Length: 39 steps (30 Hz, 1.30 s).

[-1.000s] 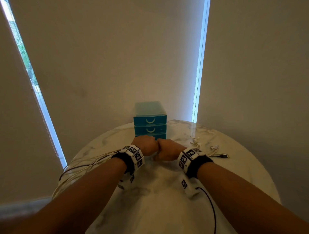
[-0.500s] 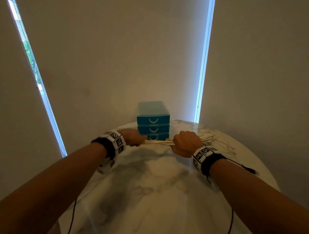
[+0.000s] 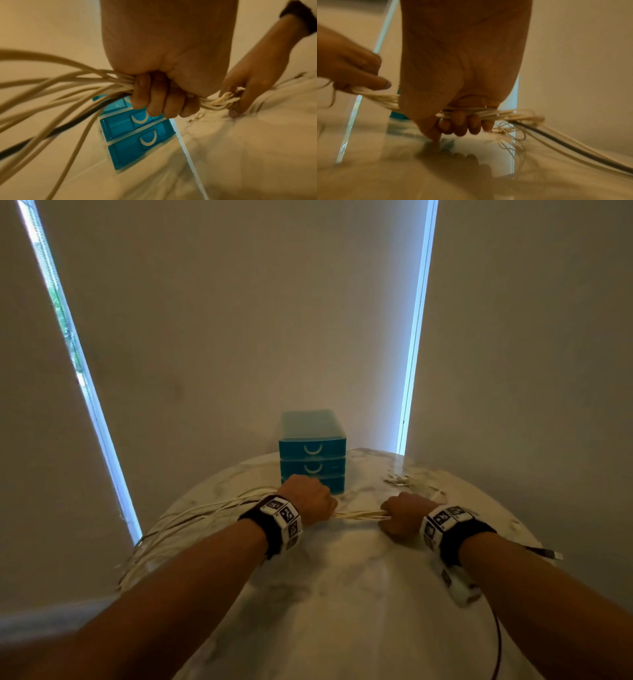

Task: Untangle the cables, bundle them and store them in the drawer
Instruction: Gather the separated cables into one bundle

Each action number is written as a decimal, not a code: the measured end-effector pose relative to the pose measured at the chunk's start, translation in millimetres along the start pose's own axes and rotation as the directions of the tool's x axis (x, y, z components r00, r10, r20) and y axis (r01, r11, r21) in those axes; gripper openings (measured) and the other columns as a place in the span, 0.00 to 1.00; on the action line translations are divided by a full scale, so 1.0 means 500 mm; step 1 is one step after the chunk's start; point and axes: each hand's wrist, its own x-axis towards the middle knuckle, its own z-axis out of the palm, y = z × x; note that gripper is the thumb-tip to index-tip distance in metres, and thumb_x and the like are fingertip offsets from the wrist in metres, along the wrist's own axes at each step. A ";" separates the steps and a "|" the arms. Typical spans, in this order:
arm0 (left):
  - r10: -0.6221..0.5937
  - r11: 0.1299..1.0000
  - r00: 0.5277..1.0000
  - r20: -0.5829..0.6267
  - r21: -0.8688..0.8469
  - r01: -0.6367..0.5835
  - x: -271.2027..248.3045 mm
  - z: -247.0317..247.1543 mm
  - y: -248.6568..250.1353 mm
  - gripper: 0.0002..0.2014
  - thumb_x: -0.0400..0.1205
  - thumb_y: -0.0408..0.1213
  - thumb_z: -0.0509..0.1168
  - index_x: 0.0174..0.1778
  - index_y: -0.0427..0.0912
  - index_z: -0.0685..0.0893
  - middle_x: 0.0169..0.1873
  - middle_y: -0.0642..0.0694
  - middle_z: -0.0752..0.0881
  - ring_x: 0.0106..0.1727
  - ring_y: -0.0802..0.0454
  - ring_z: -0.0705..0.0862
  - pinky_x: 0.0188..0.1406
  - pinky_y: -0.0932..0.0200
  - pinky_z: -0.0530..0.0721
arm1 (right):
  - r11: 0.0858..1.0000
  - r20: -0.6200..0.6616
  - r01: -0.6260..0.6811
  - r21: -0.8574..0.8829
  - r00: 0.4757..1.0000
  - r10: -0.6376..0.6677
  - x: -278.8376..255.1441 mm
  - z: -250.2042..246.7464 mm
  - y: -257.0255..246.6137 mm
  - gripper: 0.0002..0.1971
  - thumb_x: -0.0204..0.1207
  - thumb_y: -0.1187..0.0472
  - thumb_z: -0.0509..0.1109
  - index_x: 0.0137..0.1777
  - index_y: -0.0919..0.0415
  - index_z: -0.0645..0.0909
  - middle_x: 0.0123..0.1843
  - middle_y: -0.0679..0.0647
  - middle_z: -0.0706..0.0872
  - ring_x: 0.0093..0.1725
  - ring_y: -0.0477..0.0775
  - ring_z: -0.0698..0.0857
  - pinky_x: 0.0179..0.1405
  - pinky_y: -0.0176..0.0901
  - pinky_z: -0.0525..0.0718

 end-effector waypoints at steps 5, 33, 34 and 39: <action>-0.096 0.991 0.994 -0.056 -0.099 0.090 0.007 0.013 -0.015 0.21 0.94 0.45 0.50 0.46 0.42 0.85 0.49 0.41 0.90 0.45 0.40 0.85 0.44 0.49 0.79 | 0.995 0.113 0.031 0.095 0.993 -0.042 -0.006 -0.051 -0.026 0.40 0.67 0.40 0.81 0.80 0.44 0.75 0.78 0.52 0.79 0.75 0.61 0.80 0.76 0.65 0.81; -0.341 0.713 0.908 0.243 -0.563 0.418 -0.070 -0.047 -0.220 0.30 0.92 0.61 0.50 0.33 0.45 0.80 0.26 0.49 0.80 0.28 0.50 0.75 0.36 0.58 0.75 | 0.988 -0.538 0.151 0.020 0.835 -0.117 0.024 -0.128 -0.076 0.21 0.91 0.44 0.61 0.38 0.52 0.80 0.28 0.45 0.75 0.27 0.45 0.74 0.30 0.37 0.70; -0.399 0.800 0.910 0.111 -0.443 0.405 -0.072 -0.054 -0.225 0.31 0.92 0.62 0.49 0.34 0.45 0.81 0.28 0.48 0.82 0.31 0.49 0.78 0.39 0.55 0.76 | 0.988 -0.546 0.148 0.037 0.831 -0.104 0.025 -0.135 -0.079 0.21 0.91 0.44 0.62 0.38 0.52 0.79 0.28 0.46 0.76 0.27 0.45 0.75 0.31 0.38 0.72; -0.234 0.972 0.966 -0.109 -0.041 0.231 -0.081 -0.022 -0.159 0.24 0.93 0.47 0.48 0.37 0.41 0.78 0.31 0.45 0.79 0.35 0.44 0.79 0.39 0.51 0.80 | 0.996 -0.393 0.055 -0.076 0.916 -0.081 0.030 -0.096 -0.075 0.20 0.88 0.45 0.63 0.35 0.51 0.80 0.31 0.46 0.78 0.32 0.48 0.80 0.44 0.46 0.86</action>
